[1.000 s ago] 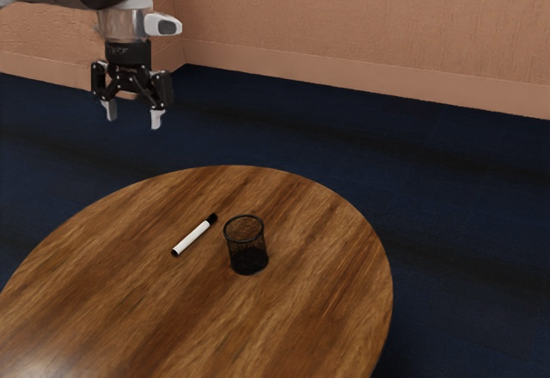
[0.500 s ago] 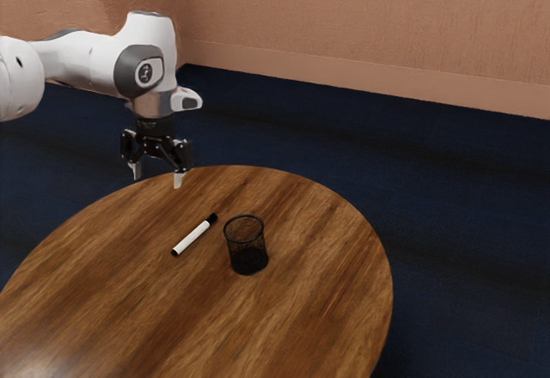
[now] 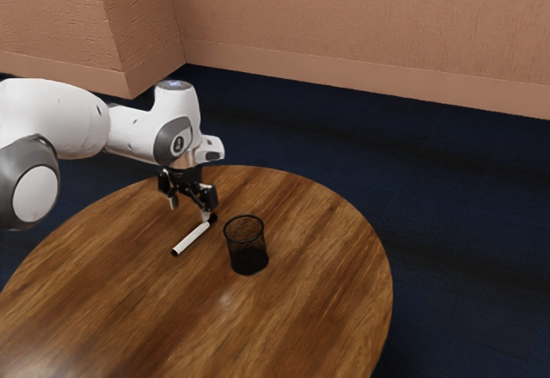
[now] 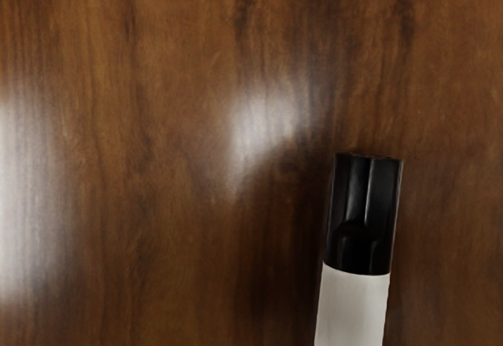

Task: Put the marker into the pen holder.

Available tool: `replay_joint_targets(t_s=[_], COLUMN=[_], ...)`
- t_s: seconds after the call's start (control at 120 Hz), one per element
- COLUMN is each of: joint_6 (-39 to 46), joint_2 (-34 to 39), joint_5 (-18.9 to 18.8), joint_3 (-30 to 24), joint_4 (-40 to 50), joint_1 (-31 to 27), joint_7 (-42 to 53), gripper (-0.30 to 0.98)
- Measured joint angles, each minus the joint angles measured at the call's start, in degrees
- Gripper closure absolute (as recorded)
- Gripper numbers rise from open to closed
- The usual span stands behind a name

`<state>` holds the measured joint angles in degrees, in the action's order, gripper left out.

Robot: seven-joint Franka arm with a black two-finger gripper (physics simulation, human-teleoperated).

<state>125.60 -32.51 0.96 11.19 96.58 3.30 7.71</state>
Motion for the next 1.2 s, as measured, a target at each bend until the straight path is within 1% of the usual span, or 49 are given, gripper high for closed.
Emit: replay_joint_targets(t_s=[0.175,0.358,0.592,0.725,1.092,1.2], joint_6=[0.6,0.1,0.0,0.1,0.1,0.2], joint_2=[-3.6,-2.6,-3.3,-3.1,-3.1,-3.2], joint_5=[1.3,1.7,1.8,1.8,1.8,1.8], joint_3=[0.0,0.0,-0.4,-0.5,-1.0,-1.0], joint_4=[-2.9,-2.6,-1.9,-1.5,-1.5,-1.5], joint_1=[0.0,0.2,0.2,0.2,0.2,0.3], joint_7=[3.1,5.5,7.7,8.5,10.2,10.5], gripper=[0.0,0.0,0.02,0.08,0.37,0.44])
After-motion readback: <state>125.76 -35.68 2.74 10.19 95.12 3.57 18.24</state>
